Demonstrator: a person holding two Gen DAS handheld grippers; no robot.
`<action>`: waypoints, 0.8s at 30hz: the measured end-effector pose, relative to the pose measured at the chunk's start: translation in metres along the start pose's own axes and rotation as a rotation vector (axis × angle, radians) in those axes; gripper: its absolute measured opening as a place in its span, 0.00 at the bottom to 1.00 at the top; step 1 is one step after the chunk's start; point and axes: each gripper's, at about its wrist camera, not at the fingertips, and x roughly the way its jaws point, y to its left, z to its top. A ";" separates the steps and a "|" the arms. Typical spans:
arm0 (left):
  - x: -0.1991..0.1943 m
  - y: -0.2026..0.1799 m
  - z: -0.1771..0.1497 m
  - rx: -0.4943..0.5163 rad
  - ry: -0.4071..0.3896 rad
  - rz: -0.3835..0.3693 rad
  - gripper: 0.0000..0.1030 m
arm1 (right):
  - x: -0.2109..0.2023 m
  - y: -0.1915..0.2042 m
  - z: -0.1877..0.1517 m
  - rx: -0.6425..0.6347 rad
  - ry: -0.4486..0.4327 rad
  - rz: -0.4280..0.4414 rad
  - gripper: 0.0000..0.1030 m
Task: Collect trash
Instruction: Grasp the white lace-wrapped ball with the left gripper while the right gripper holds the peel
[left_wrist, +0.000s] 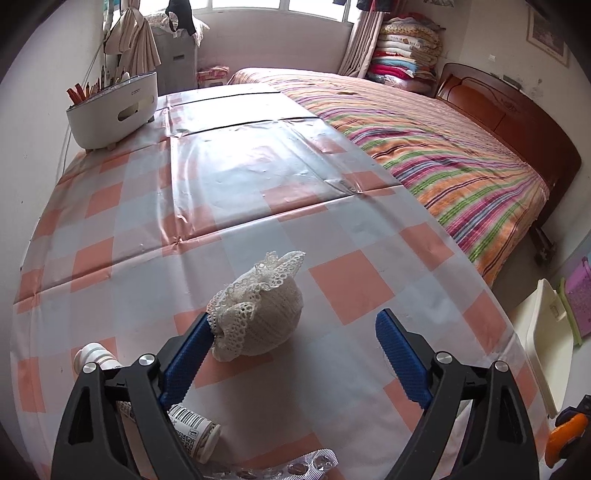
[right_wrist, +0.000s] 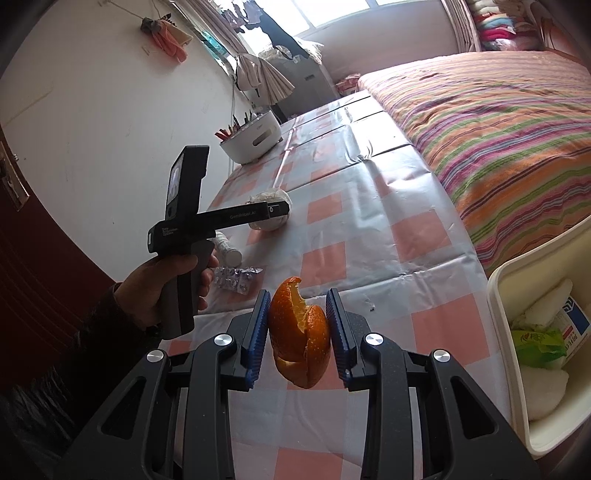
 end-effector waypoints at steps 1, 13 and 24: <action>0.000 0.001 0.001 -0.007 0.003 0.006 0.67 | -0.002 -0.001 -0.001 0.002 -0.004 -0.002 0.29; -0.004 -0.001 -0.011 -0.057 0.009 -0.023 0.35 | -0.017 -0.011 -0.005 0.029 -0.031 -0.021 0.29; -0.050 -0.035 -0.049 -0.023 -0.052 -0.055 0.34 | -0.033 -0.020 -0.004 0.032 -0.070 -0.062 0.29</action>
